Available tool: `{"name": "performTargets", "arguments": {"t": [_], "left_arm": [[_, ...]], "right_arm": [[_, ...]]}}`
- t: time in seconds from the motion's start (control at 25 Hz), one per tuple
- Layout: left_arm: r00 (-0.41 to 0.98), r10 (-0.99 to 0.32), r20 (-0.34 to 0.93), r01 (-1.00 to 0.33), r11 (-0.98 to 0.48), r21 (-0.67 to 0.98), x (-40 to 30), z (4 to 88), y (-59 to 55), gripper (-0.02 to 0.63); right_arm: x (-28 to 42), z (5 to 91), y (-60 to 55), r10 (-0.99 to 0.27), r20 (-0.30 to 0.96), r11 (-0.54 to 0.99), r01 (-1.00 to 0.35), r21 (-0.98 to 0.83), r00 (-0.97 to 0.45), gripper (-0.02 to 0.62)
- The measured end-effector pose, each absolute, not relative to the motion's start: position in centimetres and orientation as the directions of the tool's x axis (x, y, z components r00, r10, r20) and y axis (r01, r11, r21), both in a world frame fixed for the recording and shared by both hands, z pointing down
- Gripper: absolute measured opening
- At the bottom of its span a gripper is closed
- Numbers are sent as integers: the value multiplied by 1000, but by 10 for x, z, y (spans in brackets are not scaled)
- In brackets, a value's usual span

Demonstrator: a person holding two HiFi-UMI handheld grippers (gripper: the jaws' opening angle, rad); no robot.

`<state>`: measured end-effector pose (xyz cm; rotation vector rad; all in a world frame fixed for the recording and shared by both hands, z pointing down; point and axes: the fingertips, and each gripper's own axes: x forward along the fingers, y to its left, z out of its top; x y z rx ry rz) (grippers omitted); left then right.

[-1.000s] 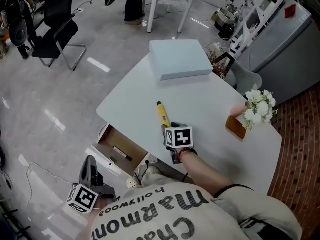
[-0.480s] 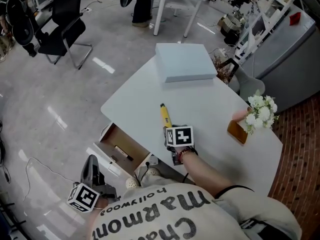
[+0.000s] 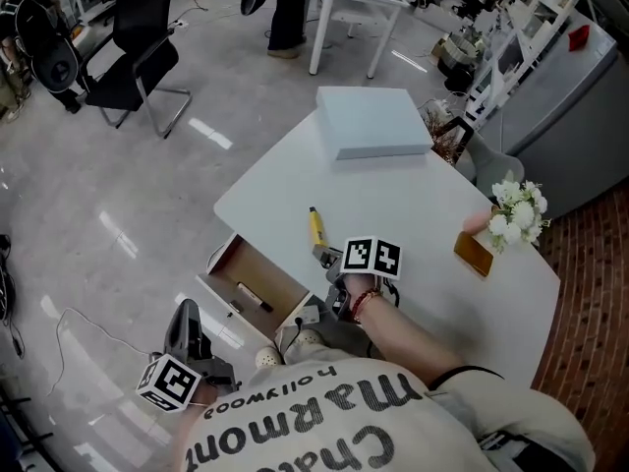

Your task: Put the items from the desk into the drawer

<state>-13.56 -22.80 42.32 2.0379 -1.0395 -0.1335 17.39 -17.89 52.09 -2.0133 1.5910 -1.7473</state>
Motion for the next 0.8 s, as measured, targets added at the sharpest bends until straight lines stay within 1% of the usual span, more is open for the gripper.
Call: {"name": "performTargets", "arguments": {"t": [0.24,0.4,0.56,0.8], "left_arm": [[666,-702,253,-621,-334,709,-152,421,-228,2],[669,-700,250,-622,-342,705,-167,419,-230,2],[670,-704,235,-616,-352,705,-183,420,-231,2],[645,-727,236,-632,-333,700,-215,422,-228,2]], "right_arm": [[140,510,-184,-757,612,-467,-464,-753,-231,156],[114,502,-191,-788,551,-434,-388,-813,-274,155],[84,498,-197,-789,527,-407,-376,-833,-315,155],[39,505,-204,-754,538,-389,-405,-828,-376,155]]}}
